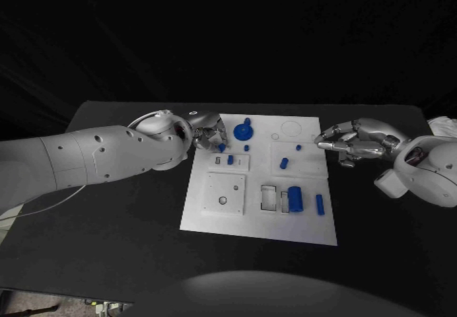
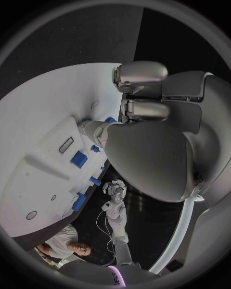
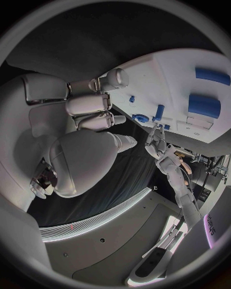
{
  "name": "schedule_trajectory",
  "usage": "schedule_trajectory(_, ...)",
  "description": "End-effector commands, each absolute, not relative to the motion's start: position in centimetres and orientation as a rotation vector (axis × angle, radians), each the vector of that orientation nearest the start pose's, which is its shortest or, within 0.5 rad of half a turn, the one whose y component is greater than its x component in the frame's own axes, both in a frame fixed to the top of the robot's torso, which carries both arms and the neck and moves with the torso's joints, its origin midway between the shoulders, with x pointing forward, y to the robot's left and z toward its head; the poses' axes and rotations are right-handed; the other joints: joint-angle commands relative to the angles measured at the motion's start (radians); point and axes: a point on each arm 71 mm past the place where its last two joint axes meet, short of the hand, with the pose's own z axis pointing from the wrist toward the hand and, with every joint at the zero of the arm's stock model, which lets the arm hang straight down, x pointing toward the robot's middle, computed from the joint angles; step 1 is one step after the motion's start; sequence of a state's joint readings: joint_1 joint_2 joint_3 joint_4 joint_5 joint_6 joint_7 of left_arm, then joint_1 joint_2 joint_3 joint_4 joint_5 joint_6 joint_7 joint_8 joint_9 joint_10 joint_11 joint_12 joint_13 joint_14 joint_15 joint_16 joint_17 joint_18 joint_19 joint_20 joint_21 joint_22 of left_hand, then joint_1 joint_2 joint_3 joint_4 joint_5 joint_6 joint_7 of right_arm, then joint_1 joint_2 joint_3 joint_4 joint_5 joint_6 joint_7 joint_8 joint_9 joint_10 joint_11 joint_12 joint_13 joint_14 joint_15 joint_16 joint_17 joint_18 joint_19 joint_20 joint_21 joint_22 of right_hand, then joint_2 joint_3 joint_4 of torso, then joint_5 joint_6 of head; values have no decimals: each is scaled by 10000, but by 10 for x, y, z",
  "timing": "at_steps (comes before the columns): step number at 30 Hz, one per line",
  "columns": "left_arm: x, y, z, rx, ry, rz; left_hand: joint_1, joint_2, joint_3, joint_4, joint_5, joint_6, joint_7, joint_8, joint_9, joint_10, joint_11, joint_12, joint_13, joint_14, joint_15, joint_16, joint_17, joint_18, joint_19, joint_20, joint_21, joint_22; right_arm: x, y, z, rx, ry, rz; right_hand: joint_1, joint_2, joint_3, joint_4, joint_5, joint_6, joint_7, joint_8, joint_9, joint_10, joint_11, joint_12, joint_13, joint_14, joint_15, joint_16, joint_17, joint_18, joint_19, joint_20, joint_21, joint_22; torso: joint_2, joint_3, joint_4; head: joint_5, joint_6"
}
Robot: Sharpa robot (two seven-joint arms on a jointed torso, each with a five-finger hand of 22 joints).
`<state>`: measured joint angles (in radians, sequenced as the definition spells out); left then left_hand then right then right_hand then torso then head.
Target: Assemble the parts on the task board
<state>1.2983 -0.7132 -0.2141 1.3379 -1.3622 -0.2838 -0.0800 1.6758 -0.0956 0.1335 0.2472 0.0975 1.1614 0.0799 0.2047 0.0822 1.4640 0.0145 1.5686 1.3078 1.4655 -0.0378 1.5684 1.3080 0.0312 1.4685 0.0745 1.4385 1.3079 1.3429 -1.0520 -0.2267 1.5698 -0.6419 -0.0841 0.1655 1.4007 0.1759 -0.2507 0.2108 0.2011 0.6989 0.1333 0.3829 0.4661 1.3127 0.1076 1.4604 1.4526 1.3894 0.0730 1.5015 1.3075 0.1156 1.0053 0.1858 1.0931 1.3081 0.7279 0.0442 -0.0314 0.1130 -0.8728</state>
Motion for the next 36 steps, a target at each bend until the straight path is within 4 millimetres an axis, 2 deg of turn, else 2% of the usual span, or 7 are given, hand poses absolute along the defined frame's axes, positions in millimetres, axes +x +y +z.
schedule_trajectory(1,512,190,-210,2105,17499,-5990,-51,-35,72,-17,49,142,-14,272,460,1068,-83,22,2630,1053,-73,24,2628,53,197,-82,-71,2008,462,-281,-188,4588,19256,11277,106,4,14,-89,36,85,22,-49,-11,-119,0,-82,-27,-59,-2,-67,1656,61,-89,-25,-60,981,2,2,2,8,2)
schedule_trajectory(10,511,194,-208,2142,17221,-6109,-47,-134,170,15,-25,61,-70,798,756,1004,-111,-31,2558,1053,-98,24,2628,63,162,-106,-129,2006,462,-282,-189,4605,19297,11252,149,6,24,-127,35,106,14,-46,-14,-160,0,-103,-48,-101,-2,-86,1634,68,-130,-24,-98,970,2,1,1,24,2)
schedule_trajectory(22,510,198,-208,2159,17165,-6122,-4,-270,339,167,-161,-346,-109,1622,1260,847,-141,-168,2377,1053,-121,24,2628,79,113,-127,-214,2014,462,-281,-189,4605,19302,11248,189,12,33,-162,29,138,6,-39,-16,-242,1,-145,-89,-159,-1,-111,1605,80,-190,-23,-155,953,2,3,4,70,2)
schedule_trajectory(33,508,200,-207,2253,17055,-6275,36,-376,391,222,-114,-499,-133,2000,1482,766,-154,-243,2281,1053,-129,24,2628,90,83,-133,-271,2012,462,-282,-189,4615,19292,11235,231,13,42,-198,29,147,-3,-43,-21,-275,1,-164,-107,-175,-1,-120,1597,83,-209,-22,-177,948,2,4,1,101,2)
schedule_trajectory(36,508,200,-207,2309,17050,-6286,57,-401,416,241,-126,-580,-132,2105,1545,534,-156,-452,2010,1053,-131,24,2628,96,66,-135,-300,2008,462,-282,-189,4615,19292,11237,231,13,42,-198,29,147,-3,-43,-21,-275,1,-164,-107,-175,-1,-120,1597,83,-209,-22,-177,948,-1,4,0,104,2)
